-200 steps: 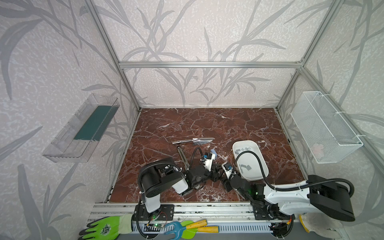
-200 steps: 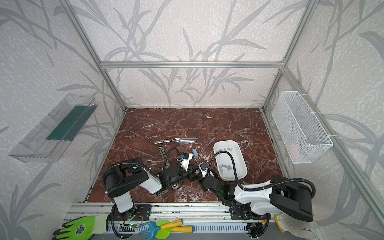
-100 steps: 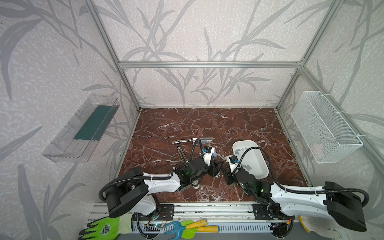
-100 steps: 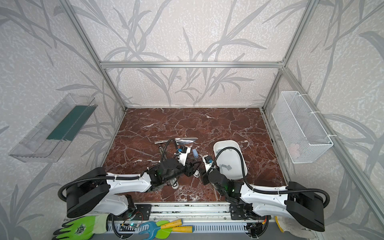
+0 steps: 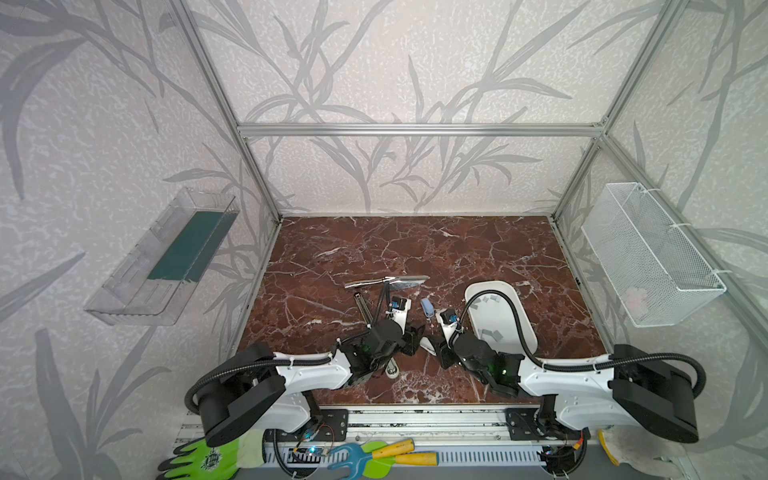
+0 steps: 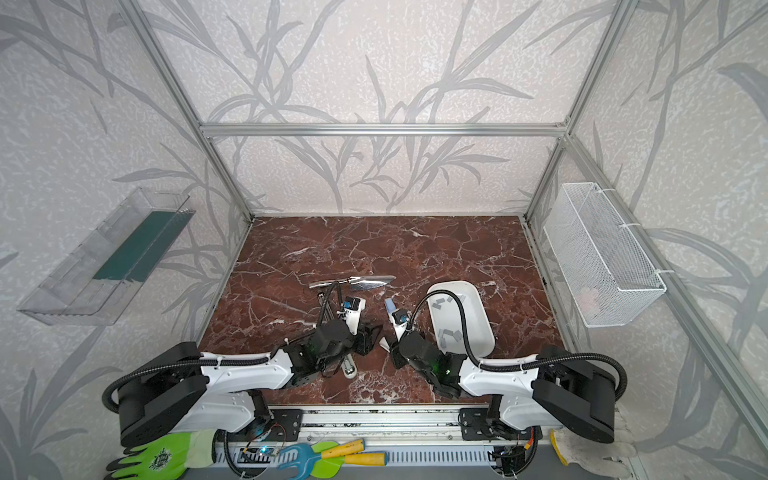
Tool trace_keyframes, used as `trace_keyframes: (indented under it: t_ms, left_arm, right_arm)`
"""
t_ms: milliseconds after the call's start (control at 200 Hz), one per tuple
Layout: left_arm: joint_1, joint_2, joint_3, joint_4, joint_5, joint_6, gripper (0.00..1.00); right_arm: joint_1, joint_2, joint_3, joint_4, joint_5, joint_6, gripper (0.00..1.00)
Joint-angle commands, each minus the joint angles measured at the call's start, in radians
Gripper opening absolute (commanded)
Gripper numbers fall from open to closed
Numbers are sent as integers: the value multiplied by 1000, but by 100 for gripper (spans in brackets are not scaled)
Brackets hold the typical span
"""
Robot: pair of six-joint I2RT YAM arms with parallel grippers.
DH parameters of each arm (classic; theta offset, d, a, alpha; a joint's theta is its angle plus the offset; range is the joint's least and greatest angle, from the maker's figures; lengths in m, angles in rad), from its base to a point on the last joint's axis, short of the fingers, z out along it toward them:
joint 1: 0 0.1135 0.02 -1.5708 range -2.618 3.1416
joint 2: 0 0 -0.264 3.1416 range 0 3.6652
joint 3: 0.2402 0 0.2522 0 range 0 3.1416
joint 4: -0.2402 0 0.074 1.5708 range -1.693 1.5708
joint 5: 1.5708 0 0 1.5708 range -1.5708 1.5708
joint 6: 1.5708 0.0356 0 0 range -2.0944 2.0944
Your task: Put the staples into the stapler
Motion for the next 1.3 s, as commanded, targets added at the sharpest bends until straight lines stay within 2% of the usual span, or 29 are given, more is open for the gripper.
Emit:
trace_keyframes:
  t_ms: [0, 235, 415, 905, 1294]
  left_arm:
    - [1, 26, -24, 53, 3, -24, 48]
    - [1, 24, -24, 15, -52, -15, 48]
    - [-2, 41, -28, 40, -39, -15, 48]
    - [-28, 199, 5, 148, 1, -30, 48]
    - [-34, 224, 18, 148, -3, -28, 48]
  right_arm:
    - [-3, 9, 27, -6, -10, 11, 39]
    - [-1, 29, 34, -17, -4, 14, 39]
    - [0, 52, 41, -14, -7, 12, 38]
    - [21, 76, 26, 14, 3, 12, 37]
    - [33, 77, 15, 23, 15, 18, 36]
